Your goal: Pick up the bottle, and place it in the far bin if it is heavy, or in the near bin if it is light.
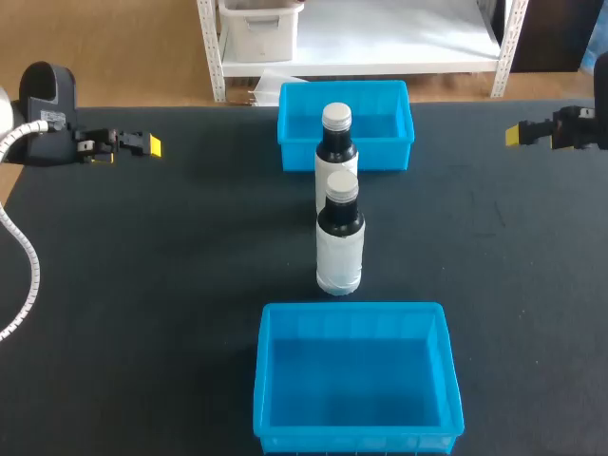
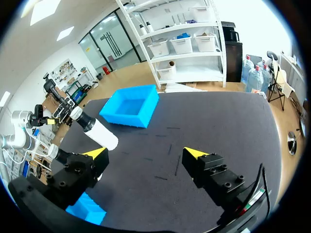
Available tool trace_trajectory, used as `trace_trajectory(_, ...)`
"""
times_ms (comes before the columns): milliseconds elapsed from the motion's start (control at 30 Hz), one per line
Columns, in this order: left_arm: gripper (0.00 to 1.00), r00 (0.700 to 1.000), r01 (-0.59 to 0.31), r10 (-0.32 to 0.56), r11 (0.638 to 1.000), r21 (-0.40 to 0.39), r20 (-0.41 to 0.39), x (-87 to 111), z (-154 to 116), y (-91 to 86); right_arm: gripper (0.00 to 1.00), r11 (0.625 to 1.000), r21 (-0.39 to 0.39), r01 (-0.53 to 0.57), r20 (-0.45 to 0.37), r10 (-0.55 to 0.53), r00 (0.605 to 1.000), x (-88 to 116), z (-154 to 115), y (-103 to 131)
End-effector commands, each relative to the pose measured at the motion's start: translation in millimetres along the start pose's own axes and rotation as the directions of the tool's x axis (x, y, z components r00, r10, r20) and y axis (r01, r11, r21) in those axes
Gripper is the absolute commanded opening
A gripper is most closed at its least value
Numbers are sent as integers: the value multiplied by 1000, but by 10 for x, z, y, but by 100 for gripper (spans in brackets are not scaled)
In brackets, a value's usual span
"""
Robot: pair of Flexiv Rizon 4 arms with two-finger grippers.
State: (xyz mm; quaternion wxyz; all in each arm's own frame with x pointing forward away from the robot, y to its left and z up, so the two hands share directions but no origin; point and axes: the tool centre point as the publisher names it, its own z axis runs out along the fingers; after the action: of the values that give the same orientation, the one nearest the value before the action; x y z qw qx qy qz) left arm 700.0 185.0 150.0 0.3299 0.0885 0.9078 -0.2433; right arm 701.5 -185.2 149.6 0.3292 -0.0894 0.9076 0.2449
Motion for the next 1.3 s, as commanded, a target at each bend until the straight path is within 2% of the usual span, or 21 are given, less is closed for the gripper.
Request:
trace_trajectory(33,100,1000,0,0,1000,0,0,0,0,0,100,1000,3,0,2,0,1000,7,-7,6)
trace_trajectory(833,100,1000,0,0,1000,0,0,0,0,0,100,1000,3,0,2,0,1000,7,-7,6)
trace_trajectory(867,100,1000,0,0,1000,0,0,0,0,0,100,998,-22,66,-16,-66,998,-19,-6,-14)
trace_trajectory(900,100,1000,0,0,1000,0,0,0,0,0,100,985,-91,144,-34,-147,988,-41,-4,-23)
trace_trajectory(967,100,1000,0,0,1000,0,0,0,0,0,100,945,-171,279,-55,-292,955,-67,-29,-31)
trace_trajectory(1000,100,1000,0,0,1000,0,0,0,0,0,100,907,-250,340,-76,-368,927,-68,-48,-31)
trace_trajectory(1033,100,1000,0,0,1000,0,0,0,0,0,100,852,-319,415,-79,-460,885,-56,-83,-21)
trace_trajectory(1100,100,1000,0,0,1000,0,0,0,0,0,100,754,-437,491,-88,-579,810,-25,-165,-11)
trace_trajectory(1133,100,1000,0,0,1000,0,0,0,0,0,100,738,-447,506,-93,-601,794,-23,-190,-30)
trace_trajectory(1300,100,1000,0,0,1000,0,0,0,0,0,100,738,-447,506,-93,-601,794,-23,-190,-30)
